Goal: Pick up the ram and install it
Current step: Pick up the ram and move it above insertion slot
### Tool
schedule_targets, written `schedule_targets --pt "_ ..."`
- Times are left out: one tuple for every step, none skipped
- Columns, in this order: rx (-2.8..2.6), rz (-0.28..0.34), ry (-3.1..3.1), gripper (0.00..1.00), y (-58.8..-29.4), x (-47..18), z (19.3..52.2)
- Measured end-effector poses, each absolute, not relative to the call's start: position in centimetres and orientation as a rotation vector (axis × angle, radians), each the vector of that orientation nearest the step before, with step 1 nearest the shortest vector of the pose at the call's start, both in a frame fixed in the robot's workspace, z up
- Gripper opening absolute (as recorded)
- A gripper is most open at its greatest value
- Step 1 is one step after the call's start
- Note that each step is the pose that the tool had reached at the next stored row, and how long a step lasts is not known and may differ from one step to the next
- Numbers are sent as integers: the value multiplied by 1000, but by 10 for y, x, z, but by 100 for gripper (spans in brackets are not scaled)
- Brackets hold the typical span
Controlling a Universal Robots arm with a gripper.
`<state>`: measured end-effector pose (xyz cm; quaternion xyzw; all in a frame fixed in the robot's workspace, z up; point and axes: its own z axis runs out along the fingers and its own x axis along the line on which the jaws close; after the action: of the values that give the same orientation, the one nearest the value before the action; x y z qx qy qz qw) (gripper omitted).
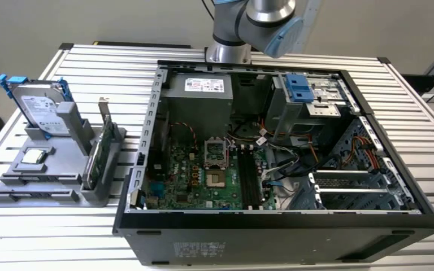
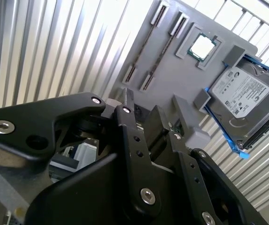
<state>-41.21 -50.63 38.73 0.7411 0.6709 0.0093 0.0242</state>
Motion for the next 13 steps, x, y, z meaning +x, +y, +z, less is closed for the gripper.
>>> schedule_targets --pt "2293 29 2076 100 -506 -412 387" --pt "2293 28 2076 100 -506 -412 387" --pt "2294 27 2077 100 -506 -412 387" --pt "2295 25 2078 100 -505 -412 387" --pt "2295 24 2078 100 -505 -412 387" --pt "2295 24 2078 100 -505 -412 387" --pt "2295 23 2078 100 -505 -412 386" --pt "2296 23 2078 100 -505 -412 386" --pt "2296 23 2078 100 -504 -412 386" --pt "2296 23 2078 100 -504 -412 386" --pt "2295 23 2078 100 -504 -412 386" --pt "2296 23 2078 100 -504 -412 386" --pt "2296 23 2078 100 -503 -412 386"
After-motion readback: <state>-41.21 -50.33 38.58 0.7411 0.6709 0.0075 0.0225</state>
